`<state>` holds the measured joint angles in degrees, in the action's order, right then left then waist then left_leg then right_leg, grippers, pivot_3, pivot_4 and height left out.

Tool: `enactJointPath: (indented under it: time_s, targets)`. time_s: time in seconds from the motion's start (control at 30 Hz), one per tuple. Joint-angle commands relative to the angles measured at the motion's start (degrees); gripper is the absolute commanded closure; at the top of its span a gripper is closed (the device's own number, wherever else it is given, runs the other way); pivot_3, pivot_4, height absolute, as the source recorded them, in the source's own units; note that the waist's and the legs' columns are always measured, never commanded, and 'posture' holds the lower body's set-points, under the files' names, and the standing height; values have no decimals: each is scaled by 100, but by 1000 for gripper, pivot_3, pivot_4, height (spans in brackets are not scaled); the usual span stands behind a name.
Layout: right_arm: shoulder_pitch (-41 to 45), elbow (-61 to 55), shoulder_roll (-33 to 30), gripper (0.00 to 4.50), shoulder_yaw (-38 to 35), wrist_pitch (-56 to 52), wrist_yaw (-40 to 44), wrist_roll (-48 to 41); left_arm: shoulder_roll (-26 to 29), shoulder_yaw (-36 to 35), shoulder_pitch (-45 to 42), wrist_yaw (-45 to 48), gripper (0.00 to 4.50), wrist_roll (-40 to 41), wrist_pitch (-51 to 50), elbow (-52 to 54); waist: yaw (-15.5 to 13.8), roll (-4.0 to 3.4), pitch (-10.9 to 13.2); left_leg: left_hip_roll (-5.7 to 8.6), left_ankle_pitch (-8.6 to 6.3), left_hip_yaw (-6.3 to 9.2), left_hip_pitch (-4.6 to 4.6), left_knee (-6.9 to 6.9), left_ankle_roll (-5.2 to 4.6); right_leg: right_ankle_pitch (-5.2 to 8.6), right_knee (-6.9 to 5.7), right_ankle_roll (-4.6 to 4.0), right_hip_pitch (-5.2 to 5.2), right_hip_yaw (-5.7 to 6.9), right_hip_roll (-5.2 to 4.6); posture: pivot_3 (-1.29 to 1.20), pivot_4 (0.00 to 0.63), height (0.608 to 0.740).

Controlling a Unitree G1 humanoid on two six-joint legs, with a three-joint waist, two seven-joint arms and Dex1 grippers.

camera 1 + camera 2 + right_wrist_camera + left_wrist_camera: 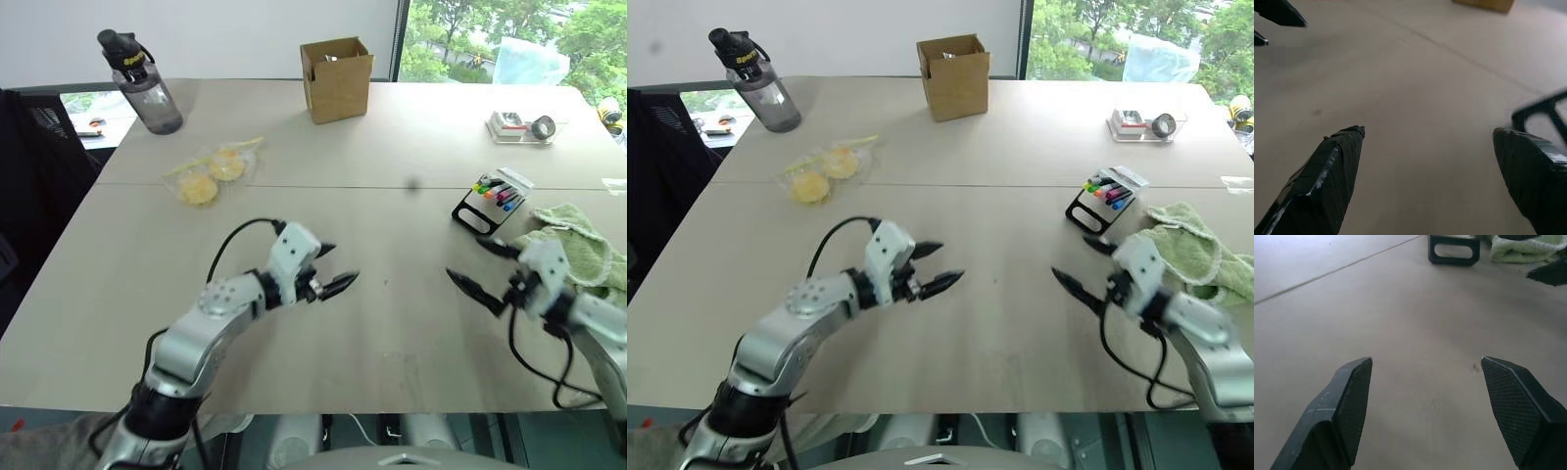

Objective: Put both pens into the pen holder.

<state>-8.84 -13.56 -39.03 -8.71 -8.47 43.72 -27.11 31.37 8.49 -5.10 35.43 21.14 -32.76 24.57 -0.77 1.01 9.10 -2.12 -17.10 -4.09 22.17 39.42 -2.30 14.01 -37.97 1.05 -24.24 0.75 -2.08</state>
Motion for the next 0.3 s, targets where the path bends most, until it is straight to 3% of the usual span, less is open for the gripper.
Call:
enactJointPath:
  time_s: [0.03,0.3]
  targets:
    - [-460,-133,94,29,-440,133,174,-188,200,-73,601,141,866,-433,844,-124,10,0,0,0,-9,-6,-23,-1,-15,1,-1,-1,17,-5,1,0,150,736]
    - [-808,421,244,29,-546,497,721,-120,211,-325,1111,217,866,-509,1383,-200,6,-12,-10,-5,-15,-6,-66,-5,-26,2,-4,-22,54,-6,7,0,150,736]
